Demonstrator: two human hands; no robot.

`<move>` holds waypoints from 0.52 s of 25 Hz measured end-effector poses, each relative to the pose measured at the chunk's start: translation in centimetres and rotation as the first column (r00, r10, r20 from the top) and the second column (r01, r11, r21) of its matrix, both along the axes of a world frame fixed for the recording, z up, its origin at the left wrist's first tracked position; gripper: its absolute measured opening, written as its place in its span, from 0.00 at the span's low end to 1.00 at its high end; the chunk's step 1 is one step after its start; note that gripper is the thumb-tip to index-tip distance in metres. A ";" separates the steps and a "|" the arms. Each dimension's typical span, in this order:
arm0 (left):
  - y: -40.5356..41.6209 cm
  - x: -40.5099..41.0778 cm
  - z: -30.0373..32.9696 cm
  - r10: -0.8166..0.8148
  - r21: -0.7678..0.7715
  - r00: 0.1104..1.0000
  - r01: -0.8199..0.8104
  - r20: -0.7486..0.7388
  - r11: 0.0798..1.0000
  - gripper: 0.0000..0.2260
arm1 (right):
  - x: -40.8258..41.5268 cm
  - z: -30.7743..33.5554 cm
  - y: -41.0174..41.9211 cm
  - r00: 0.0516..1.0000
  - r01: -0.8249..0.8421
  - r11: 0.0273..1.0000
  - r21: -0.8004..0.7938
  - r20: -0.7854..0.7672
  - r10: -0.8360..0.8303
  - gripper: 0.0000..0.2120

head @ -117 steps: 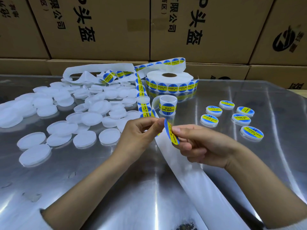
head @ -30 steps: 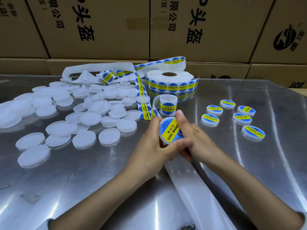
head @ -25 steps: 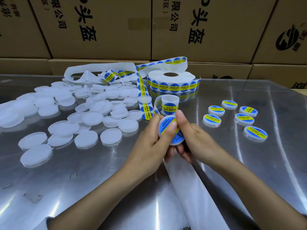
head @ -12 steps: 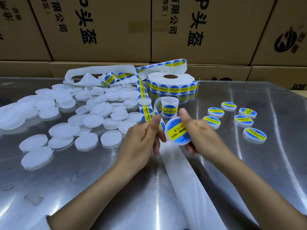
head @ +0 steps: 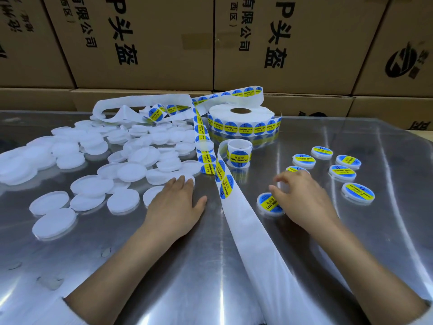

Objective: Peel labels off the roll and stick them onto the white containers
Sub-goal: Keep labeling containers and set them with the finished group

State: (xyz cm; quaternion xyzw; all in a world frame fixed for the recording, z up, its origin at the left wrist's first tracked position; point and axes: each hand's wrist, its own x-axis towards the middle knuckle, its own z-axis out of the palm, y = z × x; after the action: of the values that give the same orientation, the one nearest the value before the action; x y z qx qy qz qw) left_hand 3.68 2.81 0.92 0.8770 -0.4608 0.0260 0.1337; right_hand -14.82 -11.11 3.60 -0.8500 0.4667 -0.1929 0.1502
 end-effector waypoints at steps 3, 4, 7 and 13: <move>-0.1 0.1 0.1 0.016 0.027 1.000 -0.016 -0.010 1.000 0.27 | 0.4 0.7 1.6 0.990 -0.138 0.989 -0.049 -0.005 0.138 0.08; 0.0 0.1 0.2 0.019 0.028 1.000 -0.019 -0.006 0.999 0.26 | 0.6 0.6 2.2 0.982 -0.177 0.983 -0.057 -0.079 0.172 0.08; 0.1 -0.1 0.3 0.007 0.031 1.000 -0.007 0.014 0.999 0.26 | 0.7 -0.2 2.1 0.964 -0.134 0.987 -0.085 -0.241 0.110 0.12; 0.3 -0.4 0.5 0.008 0.021 1.000 -0.008 0.013 1.000 0.25 | -0.3 -1.3 -1.3 0.928 0.106 0.992 0.071 -0.365 -0.073 0.29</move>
State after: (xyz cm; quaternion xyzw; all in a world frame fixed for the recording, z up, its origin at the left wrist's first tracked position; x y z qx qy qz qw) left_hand 3.32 3.06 1.41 0.8801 -0.4582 0.0271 0.1214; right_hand -15.15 -12.39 2.30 -0.8411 0.5329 -0.0191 0.0907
